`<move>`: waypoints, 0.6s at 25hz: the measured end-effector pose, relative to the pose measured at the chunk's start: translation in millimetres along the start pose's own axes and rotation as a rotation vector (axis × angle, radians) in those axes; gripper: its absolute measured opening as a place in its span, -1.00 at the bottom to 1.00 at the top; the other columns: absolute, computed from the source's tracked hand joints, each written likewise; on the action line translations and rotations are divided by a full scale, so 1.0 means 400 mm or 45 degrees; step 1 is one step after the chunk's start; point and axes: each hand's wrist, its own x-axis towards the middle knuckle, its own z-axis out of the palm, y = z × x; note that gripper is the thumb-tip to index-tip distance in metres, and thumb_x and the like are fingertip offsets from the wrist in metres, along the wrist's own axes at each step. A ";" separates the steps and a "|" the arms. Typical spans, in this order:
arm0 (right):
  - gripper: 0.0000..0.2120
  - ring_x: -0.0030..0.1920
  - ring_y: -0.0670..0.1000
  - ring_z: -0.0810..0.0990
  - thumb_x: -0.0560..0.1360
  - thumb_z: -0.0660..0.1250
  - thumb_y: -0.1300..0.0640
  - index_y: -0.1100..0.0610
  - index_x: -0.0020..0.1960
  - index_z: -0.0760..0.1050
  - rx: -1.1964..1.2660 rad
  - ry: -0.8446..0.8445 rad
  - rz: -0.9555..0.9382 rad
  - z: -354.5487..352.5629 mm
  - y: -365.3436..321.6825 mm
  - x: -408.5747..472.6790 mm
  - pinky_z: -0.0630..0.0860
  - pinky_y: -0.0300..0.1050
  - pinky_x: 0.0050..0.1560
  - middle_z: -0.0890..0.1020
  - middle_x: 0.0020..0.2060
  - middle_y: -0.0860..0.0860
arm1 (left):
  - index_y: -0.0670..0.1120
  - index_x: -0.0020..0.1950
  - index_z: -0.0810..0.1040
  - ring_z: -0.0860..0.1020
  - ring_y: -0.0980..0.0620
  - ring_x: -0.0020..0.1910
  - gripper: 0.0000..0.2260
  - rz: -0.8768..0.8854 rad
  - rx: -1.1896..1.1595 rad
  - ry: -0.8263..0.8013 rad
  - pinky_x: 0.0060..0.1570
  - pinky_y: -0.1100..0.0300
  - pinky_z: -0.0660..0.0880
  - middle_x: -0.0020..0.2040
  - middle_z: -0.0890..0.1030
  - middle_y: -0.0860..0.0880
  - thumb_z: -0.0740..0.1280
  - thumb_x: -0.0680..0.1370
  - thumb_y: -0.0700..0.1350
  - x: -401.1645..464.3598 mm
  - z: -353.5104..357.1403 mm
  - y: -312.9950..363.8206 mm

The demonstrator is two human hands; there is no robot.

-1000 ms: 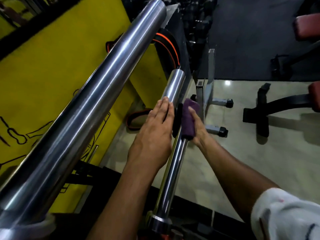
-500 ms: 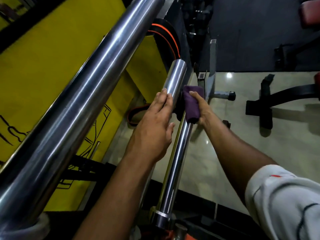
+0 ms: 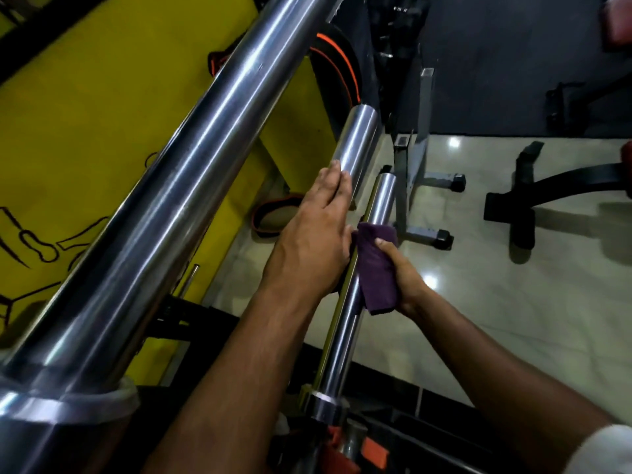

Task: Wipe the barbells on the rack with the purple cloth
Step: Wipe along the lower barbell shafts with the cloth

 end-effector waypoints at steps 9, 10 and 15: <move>-0.58 -0.12 0.07 0.70 0.62 0.22 -0.18 0.15 0.18 0.57 0.306 -0.006 -0.035 0.118 0.035 -0.039 0.64 0.00 -0.11 0.70 -0.04 0.11 | -0.08 0.64 0.00 -0.05 0.07 0.61 -0.36 -0.016 0.013 0.004 0.51 0.25 -0.04 0.65 -0.06 0.00 0.27 0.65 -0.12 -0.003 -0.012 0.008; -0.58 -0.12 0.08 0.69 0.60 0.26 -0.17 0.16 0.19 0.56 0.303 0.015 -0.017 0.110 0.078 -0.051 0.64 0.01 -0.09 0.69 -0.04 0.12 | -0.08 0.64 0.00 -0.05 0.07 0.61 -0.36 -0.018 0.027 0.006 0.48 0.27 -0.07 0.65 -0.06 0.00 0.27 0.65 -0.12 -0.004 -0.011 0.009; -0.31 -0.05 0.19 0.66 0.34 0.59 -0.07 0.25 0.33 0.50 0.253 -0.008 0.156 0.100 0.273 -0.160 0.60 0.13 0.02 0.63 0.11 0.24 | -0.08 0.64 -0.02 -0.06 0.05 0.61 -0.37 -0.017 0.072 0.035 0.41 0.28 -0.10 0.65 -0.07 -0.01 0.25 0.66 -0.11 0.000 -0.008 0.011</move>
